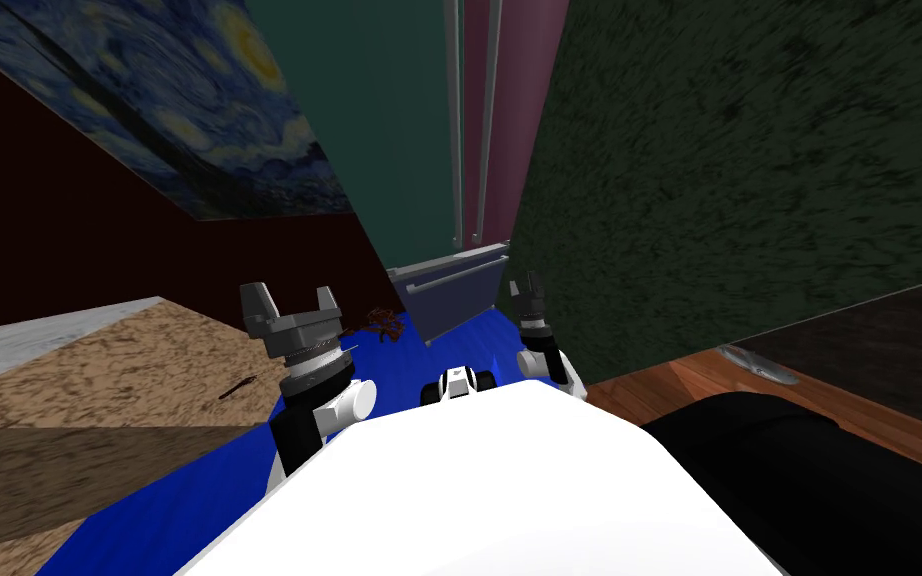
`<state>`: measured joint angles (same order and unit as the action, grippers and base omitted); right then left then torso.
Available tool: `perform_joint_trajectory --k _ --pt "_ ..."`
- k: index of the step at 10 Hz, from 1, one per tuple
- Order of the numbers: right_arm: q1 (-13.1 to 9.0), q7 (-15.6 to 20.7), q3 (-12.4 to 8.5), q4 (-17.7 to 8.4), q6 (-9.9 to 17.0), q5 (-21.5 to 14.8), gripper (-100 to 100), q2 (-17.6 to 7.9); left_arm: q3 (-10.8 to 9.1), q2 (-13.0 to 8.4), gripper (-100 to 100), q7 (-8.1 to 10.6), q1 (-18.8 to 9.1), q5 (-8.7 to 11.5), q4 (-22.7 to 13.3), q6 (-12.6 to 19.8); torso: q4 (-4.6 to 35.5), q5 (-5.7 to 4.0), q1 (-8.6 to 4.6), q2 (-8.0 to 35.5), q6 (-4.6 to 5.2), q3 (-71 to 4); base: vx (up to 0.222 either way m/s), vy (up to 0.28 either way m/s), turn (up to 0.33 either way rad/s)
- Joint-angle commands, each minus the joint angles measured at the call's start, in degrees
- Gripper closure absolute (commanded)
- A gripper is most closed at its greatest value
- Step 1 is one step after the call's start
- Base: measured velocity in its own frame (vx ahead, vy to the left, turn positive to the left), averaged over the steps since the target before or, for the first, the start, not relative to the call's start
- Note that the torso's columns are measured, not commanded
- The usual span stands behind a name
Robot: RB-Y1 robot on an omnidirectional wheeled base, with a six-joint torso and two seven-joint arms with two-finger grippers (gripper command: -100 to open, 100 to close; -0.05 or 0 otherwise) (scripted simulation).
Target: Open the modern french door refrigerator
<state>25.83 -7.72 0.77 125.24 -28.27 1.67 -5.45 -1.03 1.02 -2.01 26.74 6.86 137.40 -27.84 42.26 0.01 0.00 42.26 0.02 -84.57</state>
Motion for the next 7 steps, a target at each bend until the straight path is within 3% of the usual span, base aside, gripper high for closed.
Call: perform_joint_trajectory --k 1,4,5,6,7 --pt "-0.92 -3.35 0.4 -1.71 -1.45 0.77 -100 -0.97 0.0 0.0 0 0.0 0.0 0.0 0.0 0.0 0.04 -0.02 -0.04 0.07 -0.02 0.04 0.019 0.034 0.042" --pt "-2.49 -8.36 1.36 -5.34 -4.79 2.37 -100 -2.28 0.0 0.0 0 0.0 0.0 0.0 0.0 0.0 0.02 0.0 0.0 0.02 0.0 0.0 0.032 0.046 0.076" --pt "-2.49 -9.56 1.36 -5.34 -4.79 2.37 -100 -2.28 0.0 0.0 0 0.0 0.0 0.0 0.0 0.0 0.02 0.0 0.03 0.0 -0.03 -0.01 0.033 0.043 0.057" --pt "-3.38 -11.38 1.93 -7.43 -6.67 3.3 -100 -2.8 0.0 0.0 0 0.0 0.0 0.0 0.0 0.0 0.02 0.0 0.0 0.01 -0.01 -0.01 0.039 0.053 0.103" --pt "-3.38 -12.98 1.93 -7.43 -6.67 3.3 -100 -2.8 0.0 0.0 0 0.0 0.0 0.0 0.0 0.0 0.02 0.0 0.03 0.0 -0.03 -0.01 0.037 0.041 0.061"
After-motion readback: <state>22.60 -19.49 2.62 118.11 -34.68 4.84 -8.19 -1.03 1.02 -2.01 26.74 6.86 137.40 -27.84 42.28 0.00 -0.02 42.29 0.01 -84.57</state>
